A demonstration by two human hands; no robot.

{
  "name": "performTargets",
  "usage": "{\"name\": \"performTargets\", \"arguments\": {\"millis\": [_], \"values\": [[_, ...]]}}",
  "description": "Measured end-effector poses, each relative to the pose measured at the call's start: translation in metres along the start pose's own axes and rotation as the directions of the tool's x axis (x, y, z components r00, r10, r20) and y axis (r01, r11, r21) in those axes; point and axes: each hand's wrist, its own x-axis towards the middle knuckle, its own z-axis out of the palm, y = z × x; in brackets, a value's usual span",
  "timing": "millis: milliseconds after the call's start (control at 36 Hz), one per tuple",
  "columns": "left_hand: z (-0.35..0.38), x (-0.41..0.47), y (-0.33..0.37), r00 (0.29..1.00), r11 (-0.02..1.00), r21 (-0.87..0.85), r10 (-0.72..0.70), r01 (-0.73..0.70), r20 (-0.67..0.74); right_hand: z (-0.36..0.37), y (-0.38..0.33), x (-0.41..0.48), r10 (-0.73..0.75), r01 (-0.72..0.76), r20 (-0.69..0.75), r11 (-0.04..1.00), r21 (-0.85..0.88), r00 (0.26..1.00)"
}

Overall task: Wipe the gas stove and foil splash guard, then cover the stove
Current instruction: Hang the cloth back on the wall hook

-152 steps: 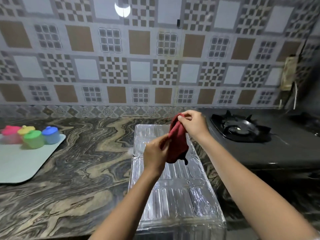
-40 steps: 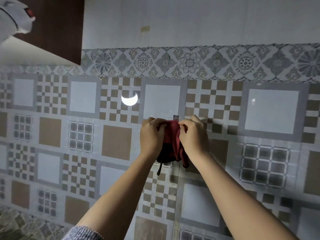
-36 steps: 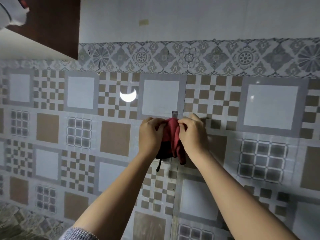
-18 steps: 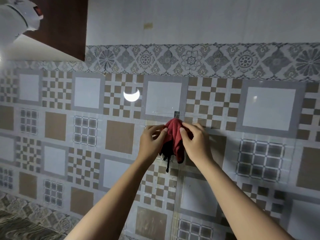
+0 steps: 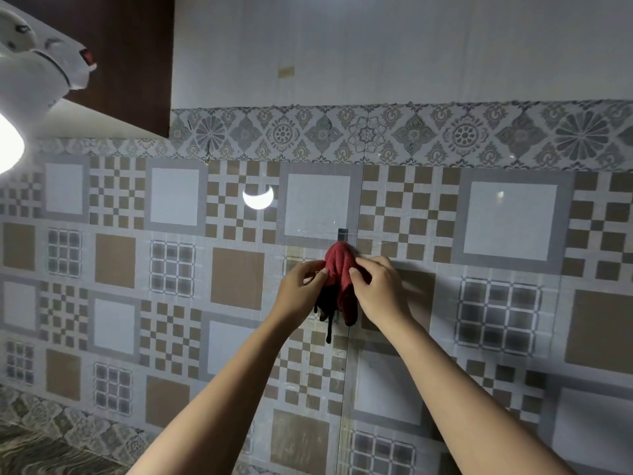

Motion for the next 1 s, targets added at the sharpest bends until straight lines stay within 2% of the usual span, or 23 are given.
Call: {"name": "performTargets", "arguments": {"millis": [167, 306, 528, 639, 750, 833, 944, 1000], "values": [[-0.010, -0.007, 0.022, 0.999, 0.989, 0.143, -0.035, 0.036, -0.006, -0.015, -0.011, -0.001, 0.044, -0.039, 0.098, 0.998, -0.050, 0.994], [-0.025, -0.013, 0.052, 0.998, 0.982, 0.181, -0.055, 0.054, -0.001, -0.034, -0.033, -0.004, 0.056, -0.048, 0.142, 0.997, -0.059, 0.988], [-0.062, -0.040, 0.104, 0.998, 0.941, 0.335, 0.050, -0.034, -0.039, -0.058, -0.079, -0.016, -0.003, -0.004, 0.164, 0.999, 0.042, 0.986], [-0.086, -0.080, 0.111, 0.993, 0.902, 0.430, 0.077, -0.033, -0.085, -0.061, -0.108, -0.043, -0.051, 0.035, 0.182, 0.995, 0.090, 0.982], [-0.113, -0.135, 0.098, 0.986, 0.857, 0.513, 0.048, 0.041, -0.158, -0.045, -0.132, -0.088, -0.069, 0.029, 0.264, 0.988, 0.153, 0.962], [-0.132, -0.187, 0.078, 0.977, 0.843, 0.517, -0.037, 0.144, -0.212, -0.016, -0.139, -0.129, -0.086, 0.028, 0.355, 0.986, 0.165, 0.931], [-0.153, -0.261, 0.040, 0.960, 0.791, 0.558, -0.128, 0.251, -0.251, 0.023, -0.141, -0.191, -0.097, -0.001, 0.525, 0.983, 0.184, 0.846], [-0.166, -0.304, 0.018, 0.934, 0.748, 0.566, -0.218, 0.345, -0.282, 0.045, -0.147, -0.227, -0.131, -0.004, 0.601, 0.976, 0.218, 0.788]]}}
